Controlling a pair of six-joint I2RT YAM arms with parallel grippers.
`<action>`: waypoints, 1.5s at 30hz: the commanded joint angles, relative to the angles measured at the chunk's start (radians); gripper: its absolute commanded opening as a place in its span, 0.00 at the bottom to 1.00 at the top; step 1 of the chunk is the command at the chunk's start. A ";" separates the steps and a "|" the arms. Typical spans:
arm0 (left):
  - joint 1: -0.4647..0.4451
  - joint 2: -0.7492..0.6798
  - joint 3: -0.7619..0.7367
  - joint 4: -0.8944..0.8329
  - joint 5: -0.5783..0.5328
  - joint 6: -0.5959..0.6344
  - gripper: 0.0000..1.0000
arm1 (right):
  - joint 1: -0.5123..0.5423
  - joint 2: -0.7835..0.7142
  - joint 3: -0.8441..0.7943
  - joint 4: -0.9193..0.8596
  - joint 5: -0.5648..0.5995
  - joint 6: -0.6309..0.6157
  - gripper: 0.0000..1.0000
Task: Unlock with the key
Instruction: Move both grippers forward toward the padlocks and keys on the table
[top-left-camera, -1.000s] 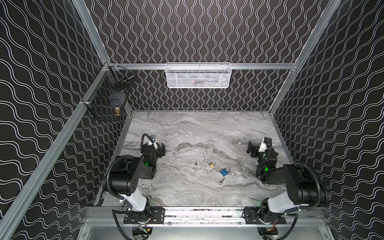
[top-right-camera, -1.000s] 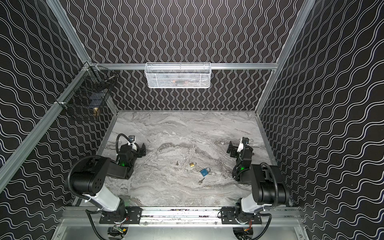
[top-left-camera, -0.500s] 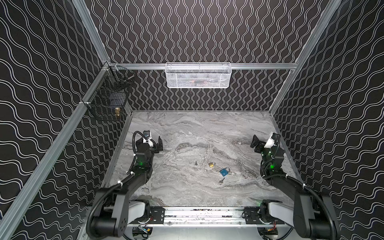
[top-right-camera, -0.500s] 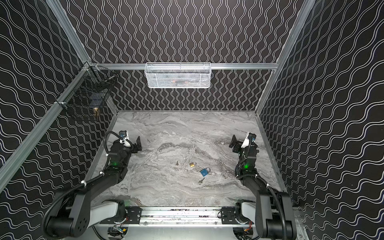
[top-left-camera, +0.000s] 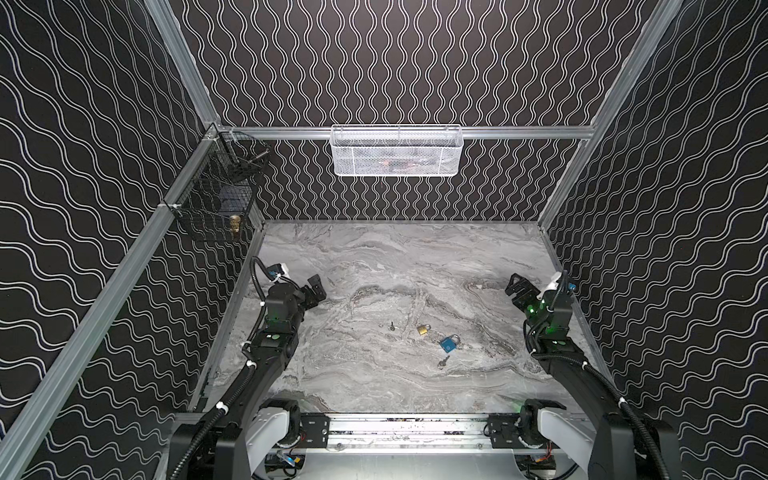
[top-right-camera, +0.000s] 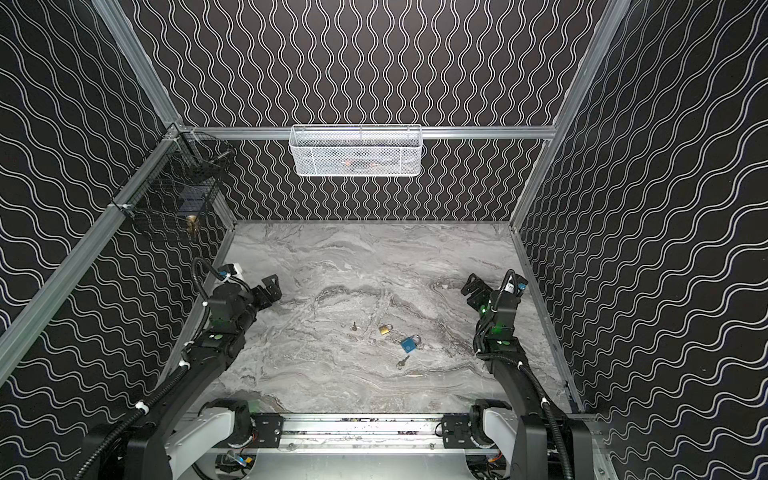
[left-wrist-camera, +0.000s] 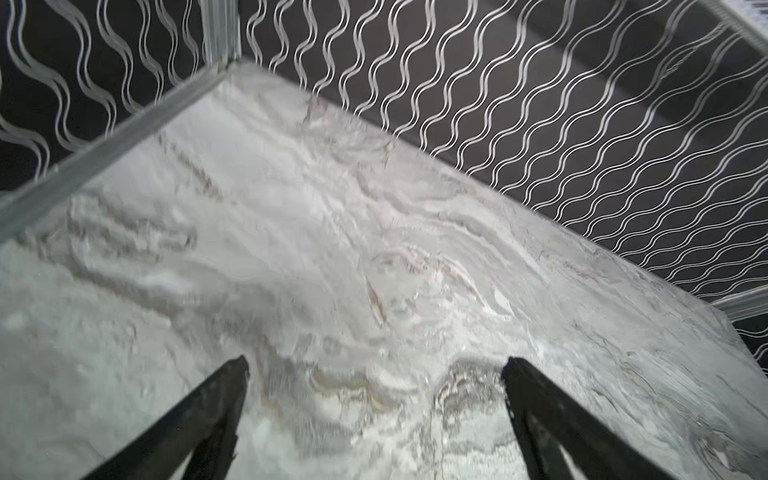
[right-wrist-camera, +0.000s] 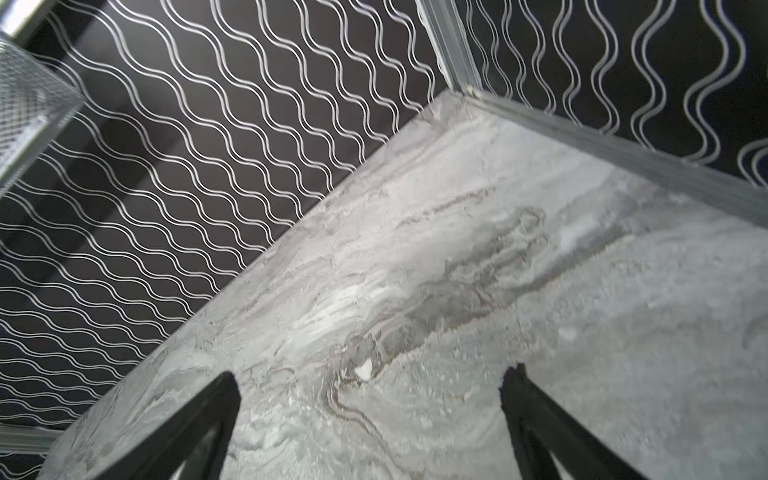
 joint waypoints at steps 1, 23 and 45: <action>0.004 -0.018 0.014 -0.074 0.056 -0.065 0.99 | 0.001 0.000 0.046 -0.154 -0.056 0.044 0.99; -0.243 -0.139 -0.011 -0.254 0.258 -0.152 0.99 | 0.336 0.047 0.237 -0.642 -0.169 0.003 1.00; -0.731 -0.091 -0.034 -0.281 0.104 -0.325 0.99 | 0.845 0.140 0.211 -0.811 -0.067 0.292 0.76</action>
